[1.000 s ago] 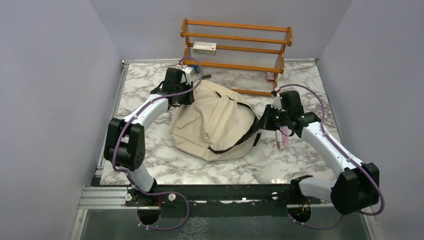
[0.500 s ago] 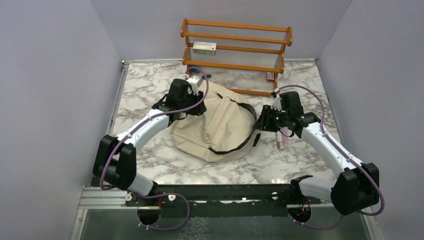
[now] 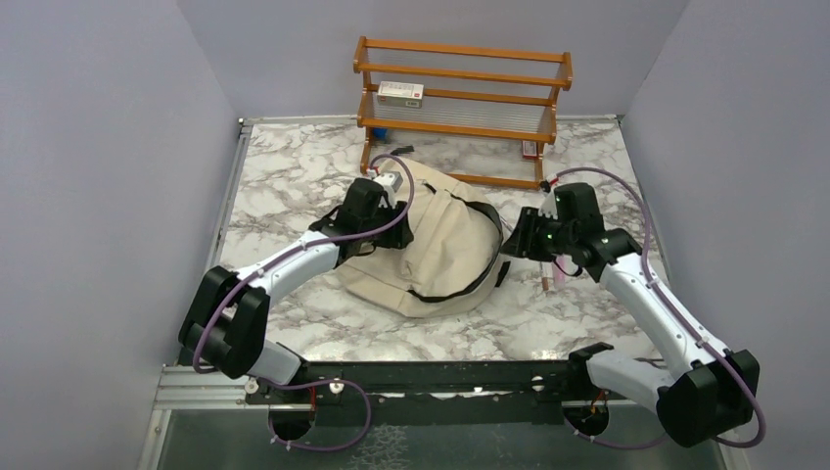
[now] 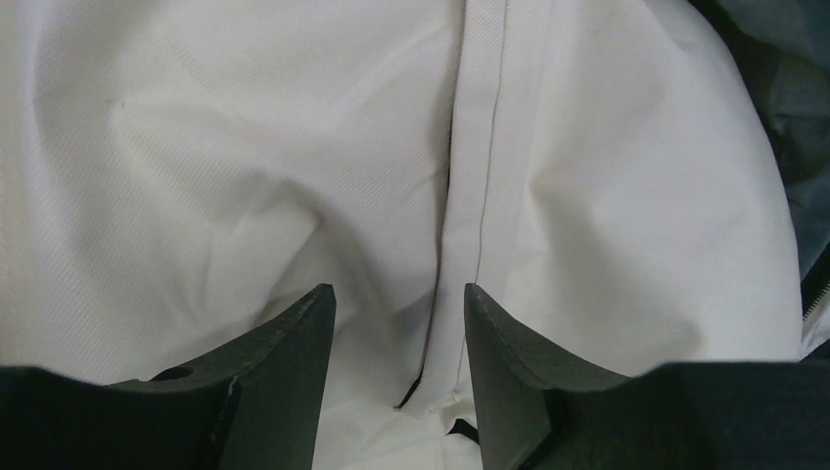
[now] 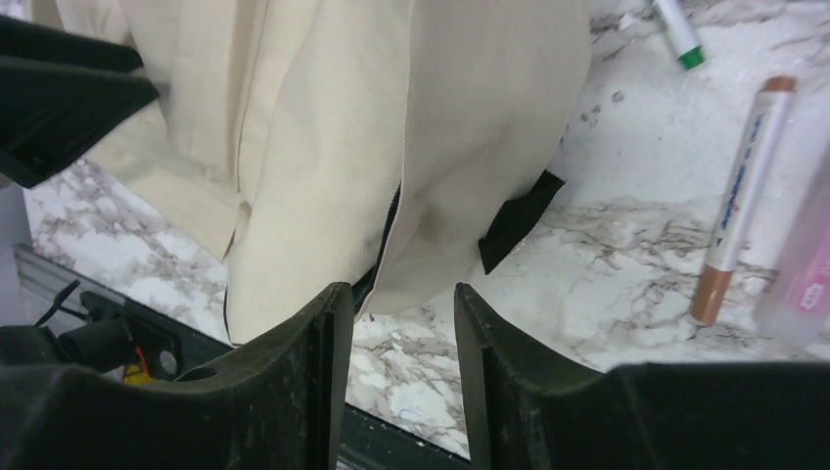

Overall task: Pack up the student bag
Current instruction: Adjust the student bag at the center of the board.

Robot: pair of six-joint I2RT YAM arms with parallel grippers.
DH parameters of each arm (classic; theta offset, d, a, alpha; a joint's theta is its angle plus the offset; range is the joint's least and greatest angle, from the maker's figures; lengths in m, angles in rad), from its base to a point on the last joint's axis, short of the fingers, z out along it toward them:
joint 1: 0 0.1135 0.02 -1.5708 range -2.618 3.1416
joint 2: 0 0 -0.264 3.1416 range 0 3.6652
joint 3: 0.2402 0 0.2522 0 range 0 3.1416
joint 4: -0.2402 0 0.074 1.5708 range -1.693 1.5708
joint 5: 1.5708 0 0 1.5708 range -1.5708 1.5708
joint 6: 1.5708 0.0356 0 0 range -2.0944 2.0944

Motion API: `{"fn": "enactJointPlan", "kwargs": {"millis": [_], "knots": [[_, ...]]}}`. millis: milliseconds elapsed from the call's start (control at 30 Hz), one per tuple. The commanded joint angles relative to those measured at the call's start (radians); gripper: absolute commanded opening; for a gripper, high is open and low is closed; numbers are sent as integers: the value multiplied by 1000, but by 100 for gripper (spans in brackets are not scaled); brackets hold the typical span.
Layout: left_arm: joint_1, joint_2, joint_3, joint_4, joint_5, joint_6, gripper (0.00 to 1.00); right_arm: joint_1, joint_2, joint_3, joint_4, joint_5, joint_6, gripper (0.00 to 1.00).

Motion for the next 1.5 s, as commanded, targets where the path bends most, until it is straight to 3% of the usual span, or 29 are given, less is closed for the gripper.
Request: {"fn": "enactJointPlan", "kwargs": {"millis": [0,167,233,300,500,833,933,1067,1267,1467], "knots": [[-9,-43,-46,45,-90,-102,54,3,-20,72,-7,103,-34,49],[-33,-82,-69,42,-169,-160,59,3,37,126,92,81,-88,55],[-35,-118,-92,40,-206,-204,71,3,81,161,127,74,-126,57],[-35,-163,-118,26,-251,-247,74,3,139,206,144,66,-171,58],[-35,-335,-220,-53,-396,-400,75,3,296,315,232,-17,-275,64],[-35,-492,-323,-240,-533,-663,73,9,591,512,325,-359,-362,65],[-35,-500,-340,-269,-543,-705,74,14,669,567,318,-326,-365,65],[-35,-504,-363,-272,-534,-727,75,14,739,633,283,-161,-338,63],[-35,-512,-375,-315,-548,-740,77,14,767,631,270,46,-304,63],[-35,-506,-395,-346,-550,-781,79,14,776,593,283,122,-285,63]]}}
